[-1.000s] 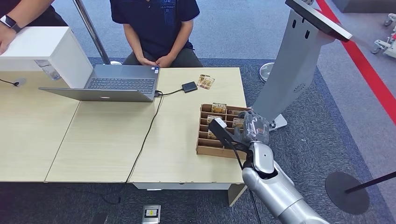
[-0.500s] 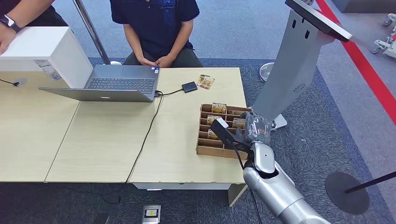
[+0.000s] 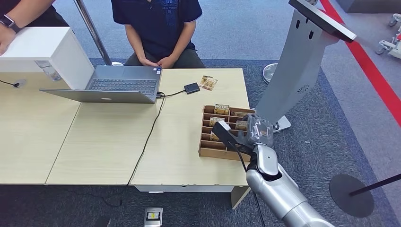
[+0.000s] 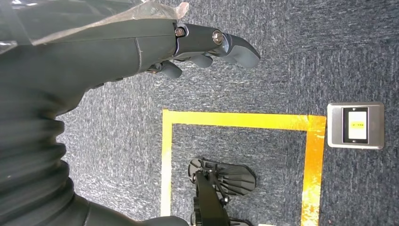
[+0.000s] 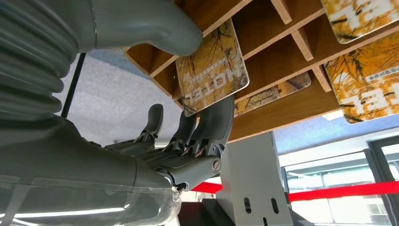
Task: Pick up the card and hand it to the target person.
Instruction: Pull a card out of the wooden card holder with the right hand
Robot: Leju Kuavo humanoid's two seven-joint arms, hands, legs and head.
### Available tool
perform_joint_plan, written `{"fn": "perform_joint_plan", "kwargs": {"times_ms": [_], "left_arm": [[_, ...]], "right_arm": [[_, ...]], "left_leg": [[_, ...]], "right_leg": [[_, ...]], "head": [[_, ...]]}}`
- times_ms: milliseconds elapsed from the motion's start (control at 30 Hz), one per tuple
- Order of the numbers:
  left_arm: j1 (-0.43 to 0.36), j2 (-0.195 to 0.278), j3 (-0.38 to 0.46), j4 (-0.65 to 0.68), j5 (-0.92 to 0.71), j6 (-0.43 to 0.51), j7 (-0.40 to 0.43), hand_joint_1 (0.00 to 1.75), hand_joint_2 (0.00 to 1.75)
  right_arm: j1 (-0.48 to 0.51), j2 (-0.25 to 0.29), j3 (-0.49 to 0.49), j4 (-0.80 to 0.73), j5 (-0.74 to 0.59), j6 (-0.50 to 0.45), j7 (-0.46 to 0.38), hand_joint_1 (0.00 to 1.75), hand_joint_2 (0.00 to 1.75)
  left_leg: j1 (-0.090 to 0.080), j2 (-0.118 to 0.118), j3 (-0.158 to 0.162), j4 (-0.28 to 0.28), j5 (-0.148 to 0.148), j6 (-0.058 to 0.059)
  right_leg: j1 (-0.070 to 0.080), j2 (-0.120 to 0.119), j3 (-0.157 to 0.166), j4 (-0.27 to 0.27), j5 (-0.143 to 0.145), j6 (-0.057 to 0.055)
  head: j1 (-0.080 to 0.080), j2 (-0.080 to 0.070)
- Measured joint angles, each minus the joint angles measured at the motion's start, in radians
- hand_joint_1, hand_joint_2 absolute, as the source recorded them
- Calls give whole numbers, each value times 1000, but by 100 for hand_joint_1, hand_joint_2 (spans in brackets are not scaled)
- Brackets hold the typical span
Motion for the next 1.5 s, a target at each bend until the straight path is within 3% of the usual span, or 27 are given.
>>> {"fn": "perform_joint_plan", "kwargs": {"times_ms": [167,333,433,1200,1500], "left_arm": [[0,0,0,0,-5,0,0,0,175],[-1,0,0,0,-6,0,0,0,175],[-1,0,0,0,-8,0,0,0,175],[-3,0,0,0,2,-8,-19,0,175],[-1,0,0,0,24,-9,-25,0,175]], "right_arm": [[0,0,0,0,-14,2,-9,87,175],[0,0,0,0,-17,2,-13,120,175],[0,0,0,0,-17,2,-13,127,175],[-4,-1,1,-9,-21,-18,-36,127,175],[8,-17,1,-162,-27,-21,-72,127,175]], "left_leg": [[0,0,0,0,0,0],[0,0,0,0,0,0],[0,0,0,0,0,0],[0,0,0,0,0,0],[0,0,0,0,0,0]], "right_leg": [[0,0,0,0,0,0],[0,0,0,0,0,0],[0,0,0,0,0,0],[0,0,0,0,0,0],[0,0,0,0,0,0]], "head": [[0,0],[0,0],[0,0],[0,0],[0,0]]}}
